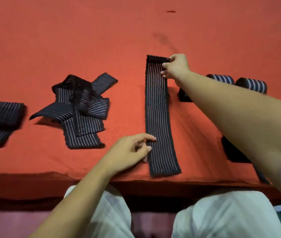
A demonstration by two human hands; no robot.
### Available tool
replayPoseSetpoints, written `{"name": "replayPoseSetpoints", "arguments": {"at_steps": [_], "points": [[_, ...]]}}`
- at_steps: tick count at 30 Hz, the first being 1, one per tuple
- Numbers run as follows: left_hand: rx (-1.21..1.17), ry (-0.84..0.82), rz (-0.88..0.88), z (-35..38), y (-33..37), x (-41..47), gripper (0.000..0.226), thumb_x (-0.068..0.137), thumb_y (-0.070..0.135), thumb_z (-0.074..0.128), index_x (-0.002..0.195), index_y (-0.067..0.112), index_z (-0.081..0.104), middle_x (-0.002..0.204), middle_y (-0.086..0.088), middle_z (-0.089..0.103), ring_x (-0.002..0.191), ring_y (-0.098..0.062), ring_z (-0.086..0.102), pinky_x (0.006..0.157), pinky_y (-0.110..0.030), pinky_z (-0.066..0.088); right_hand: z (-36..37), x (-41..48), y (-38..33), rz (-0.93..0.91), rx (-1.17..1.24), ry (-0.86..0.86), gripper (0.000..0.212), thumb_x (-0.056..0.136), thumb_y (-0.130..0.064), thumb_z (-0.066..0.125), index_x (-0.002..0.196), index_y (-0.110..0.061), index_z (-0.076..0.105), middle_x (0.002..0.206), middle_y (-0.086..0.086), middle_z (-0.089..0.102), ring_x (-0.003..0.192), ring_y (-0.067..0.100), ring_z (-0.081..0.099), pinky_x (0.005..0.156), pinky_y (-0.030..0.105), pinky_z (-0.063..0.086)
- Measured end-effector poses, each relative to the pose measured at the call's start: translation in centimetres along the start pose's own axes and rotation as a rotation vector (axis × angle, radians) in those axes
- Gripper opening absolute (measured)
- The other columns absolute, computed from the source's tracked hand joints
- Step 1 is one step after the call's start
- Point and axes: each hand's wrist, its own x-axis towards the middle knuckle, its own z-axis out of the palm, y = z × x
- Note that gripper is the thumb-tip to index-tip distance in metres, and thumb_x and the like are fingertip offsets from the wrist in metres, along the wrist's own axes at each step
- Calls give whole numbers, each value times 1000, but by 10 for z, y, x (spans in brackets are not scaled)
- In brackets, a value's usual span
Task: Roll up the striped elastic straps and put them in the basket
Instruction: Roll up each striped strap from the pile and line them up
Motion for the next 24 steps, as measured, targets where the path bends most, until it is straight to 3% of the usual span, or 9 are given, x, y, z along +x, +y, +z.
{"name": "replayPoseSetpoints", "arguments": {"at_steps": [2,4,7,9,11,13,17,21,24], "points": [[41,22,0,2,-3,1,20,93,24,61,111,31,66,69,7,65,67,-6,64,72,-30,51,13,7,7,54,-43,-24,27,94,5,54,112,-13,45,97,14,61,57,18,62,56,35,56],[35,40,-1,3,-4,0,13,89,24,65,101,29,68,70,11,64,61,-2,58,65,-24,48,25,15,18,108,-79,-28,31,92,6,53,114,-14,44,101,16,63,58,21,64,52,35,55],[47,69,-5,3,-1,-2,12,84,14,67,88,25,67,68,11,62,58,1,52,59,-18,42,38,19,31,120,-152,-1,15,93,2,52,104,-7,50,101,21,70,72,28,72,48,29,51],[88,74,-5,2,1,-3,14,80,10,64,83,23,64,65,10,59,57,-1,51,58,-17,39,40,22,42,109,-202,35,14,92,-2,53,81,-10,48,96,19,73,83,30,74,55,30,50],[143,63,3,1,3,-3,15,78,10,62,83,25,63,64,9,57,56,-3,49,57,-16,36,40,27,50,92,-233,49,15,85,-7,53,77,-16,44,97,16,72,89,32,72,68,38,54],[169,55,9,2,4,-2,17,77,12,60,85,27,63,65,7,57,56,-4,47,58,-18,35,37,20,49,62,-251,60,10,82,-11,53,91,-14,51,104,12,68,93,30,67,80,41,56],[52,84,-3,3,0,-1,18,84,12,62,94,27,64,64,12,52,56,-3,46,58,-20,38,27,-19,30,-49,-358,65,36,88,-11,51,124,-7,55,116,10,59,101,26,60,89,36,52],[-232,284,-26,-1,-1,-4,13,85,16,55,92,23,64,64,12,48,55,-7,42,56,-28,39,35,-69,18,-46,-249,-71,17,83,-5,52,83,-17,65,88,12,70,79,27,66,78,43,58],[-320,519,-27,-12,3,-14,15,86,14,52,88,26,63,62,8,45,55,-7,39,55,-28,33,48,-111,16,-25,-214,-278,21,84,-2,60,69,-17,61,78,13,64,75,25,63,74,44,59]]}}
